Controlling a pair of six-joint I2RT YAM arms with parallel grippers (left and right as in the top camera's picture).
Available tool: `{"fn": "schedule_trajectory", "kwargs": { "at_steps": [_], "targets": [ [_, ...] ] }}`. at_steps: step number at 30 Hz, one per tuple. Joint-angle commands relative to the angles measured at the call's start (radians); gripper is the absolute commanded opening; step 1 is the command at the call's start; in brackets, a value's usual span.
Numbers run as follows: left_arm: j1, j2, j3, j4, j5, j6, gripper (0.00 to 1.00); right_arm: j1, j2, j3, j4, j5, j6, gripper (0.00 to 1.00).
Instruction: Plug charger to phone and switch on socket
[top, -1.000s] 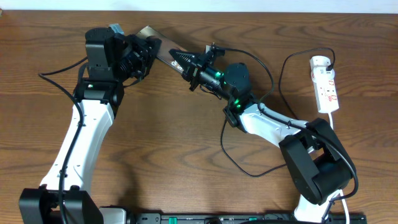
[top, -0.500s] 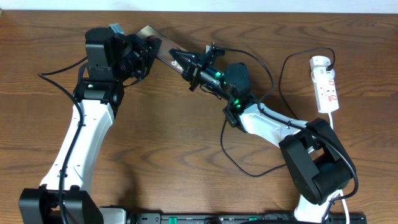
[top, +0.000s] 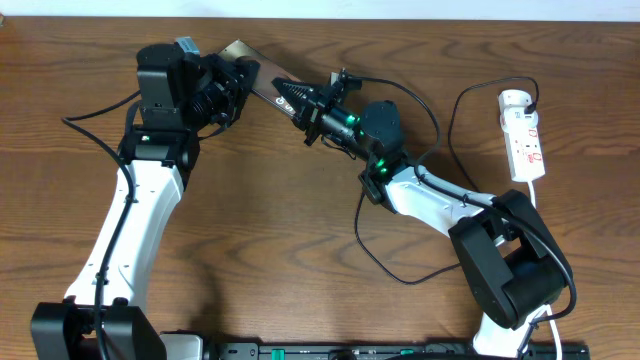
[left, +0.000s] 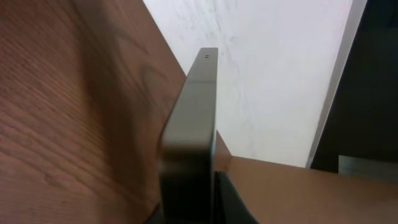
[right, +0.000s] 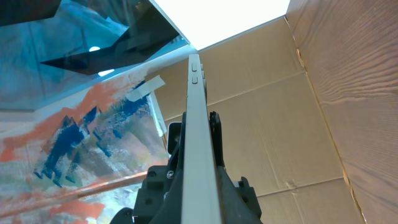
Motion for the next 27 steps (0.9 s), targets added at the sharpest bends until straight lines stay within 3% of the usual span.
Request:
{"fn": "schedule_trajectory", "kwargs": {
  "at_steps": [1,9,27],
  "targets": [
    [-0.013,-0.002,0.022,0.024,0.024,0.010,0.07,0.020,-0.006,0.006,-0.010,-0.042,-0.031,0.02],
    [-0.013,-0.002,0.022,0.024,0.024,0.010,0.07,0.020,-0.006,0.006,-0.010,-0.042,-0.030,0.17],
    [-0.013,-0.002,0.022,0.024,0.024,0.011,0.07,0.020,-0.006,0.006,-0.010,-0.042,-0.030,0.19]
  ]
}}
